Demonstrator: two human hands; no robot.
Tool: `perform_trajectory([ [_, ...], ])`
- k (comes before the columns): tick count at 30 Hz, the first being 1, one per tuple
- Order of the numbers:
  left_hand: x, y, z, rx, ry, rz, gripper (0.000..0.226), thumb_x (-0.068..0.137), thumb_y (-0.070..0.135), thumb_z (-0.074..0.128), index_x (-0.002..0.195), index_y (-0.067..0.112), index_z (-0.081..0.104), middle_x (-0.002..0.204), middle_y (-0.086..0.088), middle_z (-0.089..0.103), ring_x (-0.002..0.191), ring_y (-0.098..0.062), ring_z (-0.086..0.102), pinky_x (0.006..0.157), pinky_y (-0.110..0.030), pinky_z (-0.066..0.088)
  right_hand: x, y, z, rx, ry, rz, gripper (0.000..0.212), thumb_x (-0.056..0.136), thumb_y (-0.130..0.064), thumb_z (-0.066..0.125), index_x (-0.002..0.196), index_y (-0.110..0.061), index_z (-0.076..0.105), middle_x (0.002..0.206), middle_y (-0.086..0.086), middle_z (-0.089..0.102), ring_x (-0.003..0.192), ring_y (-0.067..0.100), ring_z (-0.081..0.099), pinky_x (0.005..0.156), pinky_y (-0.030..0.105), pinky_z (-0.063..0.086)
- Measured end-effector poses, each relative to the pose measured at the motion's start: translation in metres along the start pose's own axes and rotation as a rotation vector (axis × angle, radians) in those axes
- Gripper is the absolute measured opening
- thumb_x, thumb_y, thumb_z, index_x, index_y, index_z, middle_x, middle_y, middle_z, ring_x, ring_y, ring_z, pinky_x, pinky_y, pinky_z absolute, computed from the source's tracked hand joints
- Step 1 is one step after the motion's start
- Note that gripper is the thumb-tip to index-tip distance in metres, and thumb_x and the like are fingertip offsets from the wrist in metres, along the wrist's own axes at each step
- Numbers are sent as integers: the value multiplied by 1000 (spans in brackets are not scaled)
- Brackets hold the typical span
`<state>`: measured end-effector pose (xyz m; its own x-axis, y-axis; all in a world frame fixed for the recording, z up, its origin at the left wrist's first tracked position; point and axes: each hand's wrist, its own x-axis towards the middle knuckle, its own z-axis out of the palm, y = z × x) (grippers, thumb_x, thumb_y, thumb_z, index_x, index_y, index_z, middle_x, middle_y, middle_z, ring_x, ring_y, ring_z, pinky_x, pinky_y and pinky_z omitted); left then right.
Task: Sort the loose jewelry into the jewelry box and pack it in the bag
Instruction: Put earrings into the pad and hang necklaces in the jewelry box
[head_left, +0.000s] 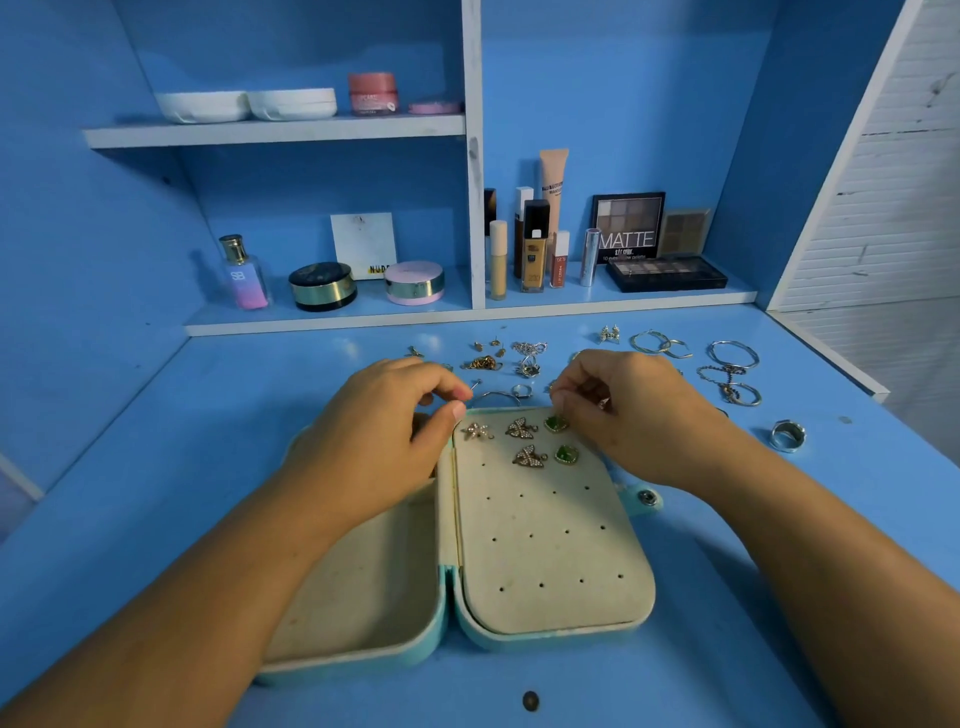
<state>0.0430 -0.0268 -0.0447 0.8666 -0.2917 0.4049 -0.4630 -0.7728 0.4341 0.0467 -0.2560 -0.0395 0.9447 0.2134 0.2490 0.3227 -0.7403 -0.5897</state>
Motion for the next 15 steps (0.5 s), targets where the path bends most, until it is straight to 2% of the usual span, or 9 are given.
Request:
perform_trajectory([
  [4,1,-3,3,-41,-39,-73,20,91,31,65,110,32,68,102,24,60,98,1,56,75,-16,44,1,-1,2,56,14,113,12,92,-28,57,80,-27,59,72,-7,64,64,10,58,58,19,47],
  [6,1,-3,4,-57,-62,-106,25,87,39,67,111,34,68,105,24,61,98,2,56,76,-13,41,1,-1,2,75,16,161,13,93,-28,56,81,-25,60,69,-6,62,57,8,54,51,12,43],
  [10,2,-2,4,-95,-106,-154,33,80,49,71,112,38,67,103,24,62,99,1,55,81,-22,44,1,-4,1,116,-5,212,12,93,-27,55,84,-21,61,63,-7,58,43,-1,48,41,6,36],
  [13,3,-1,4,-73,-143,-151,32,82,50,69,112,39,68,100,27,61,101,-3,53,87,-30,48,0,-6,1,205,-30,255,16,94,-26,56,84,-15,63,63,-3,61,41,-2,45,41,5,36],
  [15,4,0,3,-85,-155,-156,30,83,49,69,111,39,68,96,29,59,93,-2,52,87,-33,48,0,-7,1,278,-38,289,16,94,-24,56,84,-13,64,66,2,64,42,1,45,43,7,37],
])
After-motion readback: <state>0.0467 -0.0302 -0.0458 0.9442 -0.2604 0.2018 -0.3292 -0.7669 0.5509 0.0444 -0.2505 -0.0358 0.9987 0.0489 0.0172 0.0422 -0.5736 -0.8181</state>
